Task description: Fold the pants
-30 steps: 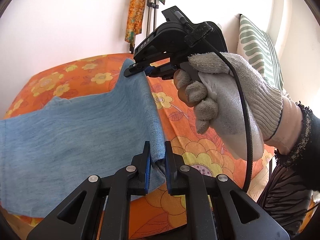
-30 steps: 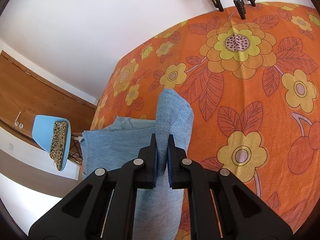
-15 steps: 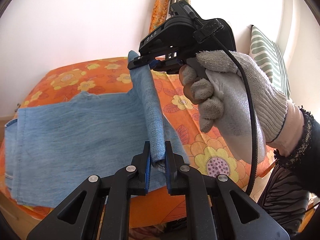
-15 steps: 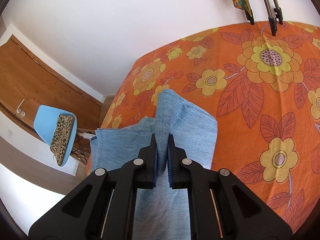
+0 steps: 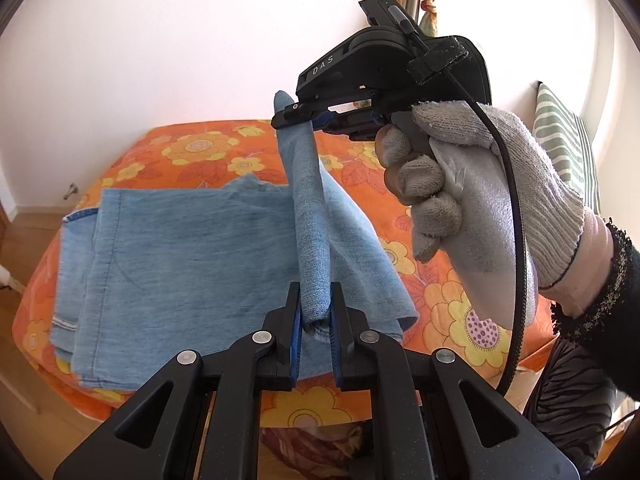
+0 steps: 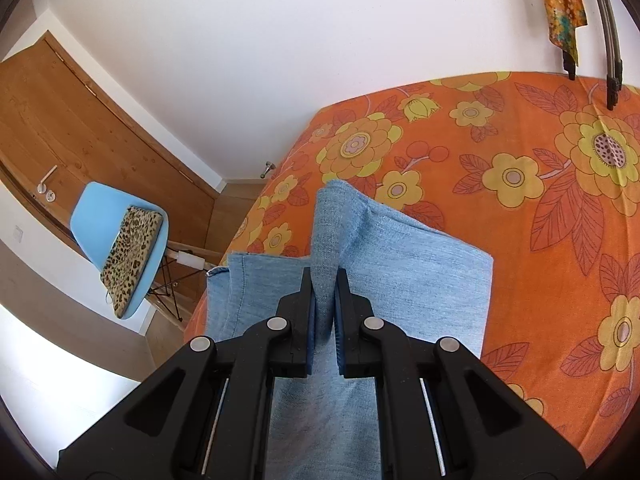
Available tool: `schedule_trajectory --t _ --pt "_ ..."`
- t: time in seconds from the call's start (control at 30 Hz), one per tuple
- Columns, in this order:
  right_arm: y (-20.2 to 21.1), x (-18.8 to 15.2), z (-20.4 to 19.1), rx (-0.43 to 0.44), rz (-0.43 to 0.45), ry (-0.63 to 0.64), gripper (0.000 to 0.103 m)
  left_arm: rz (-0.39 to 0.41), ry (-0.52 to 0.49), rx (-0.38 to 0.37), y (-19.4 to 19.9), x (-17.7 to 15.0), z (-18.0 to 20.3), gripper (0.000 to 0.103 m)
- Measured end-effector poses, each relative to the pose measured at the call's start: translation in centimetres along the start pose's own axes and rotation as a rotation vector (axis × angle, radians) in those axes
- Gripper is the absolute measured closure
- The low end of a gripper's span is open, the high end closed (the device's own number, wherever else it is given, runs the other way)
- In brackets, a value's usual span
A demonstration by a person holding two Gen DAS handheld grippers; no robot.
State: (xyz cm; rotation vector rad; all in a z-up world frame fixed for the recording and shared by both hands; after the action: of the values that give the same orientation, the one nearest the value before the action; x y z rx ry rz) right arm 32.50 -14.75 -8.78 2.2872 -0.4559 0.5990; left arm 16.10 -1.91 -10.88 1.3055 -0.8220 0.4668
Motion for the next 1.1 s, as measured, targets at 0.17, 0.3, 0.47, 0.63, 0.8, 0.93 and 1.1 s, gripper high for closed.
schedule_trajectory --t 0.17,0.3,0.47,0.63,0.8,0.93,1.1 --pt "-3.3 0.1 -3.7 -0.002 -0.028 0.048 0.096 0.015 0.049 0.045 1.0 -0.2 -3.2 0.093" --pt "-6.4 0.1 -6.2 0.005 -0.06 0.07 0.096 0.021 0.099 0.079 1.6 -0.7 -5.9 0.093" --pt "-10.7 -0.9 -9.4 0.001 -0.118 0.122 0.096 0.001 0.172 0.12 2.0 -2.3 -9.8 0.093" --pt "-15.4 -2.6 -12.0 -0.003 -0.175 0.159 0.096 -0.033 0.236 0.161 2.0 -4.0 -13.4 0.093" --pt "-19.3 -4.1 -14.0 -0.039 -0.216 0.213 0.096 -0.055 0.292 0.176 1.9 -5.1 -15.5 0.093" --pt "-21.4 -4.8 -14.2 -0.072 -0.235 0.21 0.096 -0.07 0.305 0.182 1.7 -5.6 -16.2 0.093" --pt "-22.9 -5.2 -14.2 -0.105 -0.249 0.222 0.096 -0.081 0.31 0.19 1.5 -6.1 -16.9 0.093"
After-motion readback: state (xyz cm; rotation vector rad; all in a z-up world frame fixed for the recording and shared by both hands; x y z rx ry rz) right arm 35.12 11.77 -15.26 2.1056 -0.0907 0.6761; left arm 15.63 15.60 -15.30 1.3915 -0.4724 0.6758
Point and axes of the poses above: each gripper's, at about its wrist camera, not at the fingertips, and y roughly against the way its jaws point, z to its right, x to its top, the point moved 3 cm from there along -y, roughly the way its jaws point, and after that the axes turned 9 degrees about x, right-handed, at the moved point
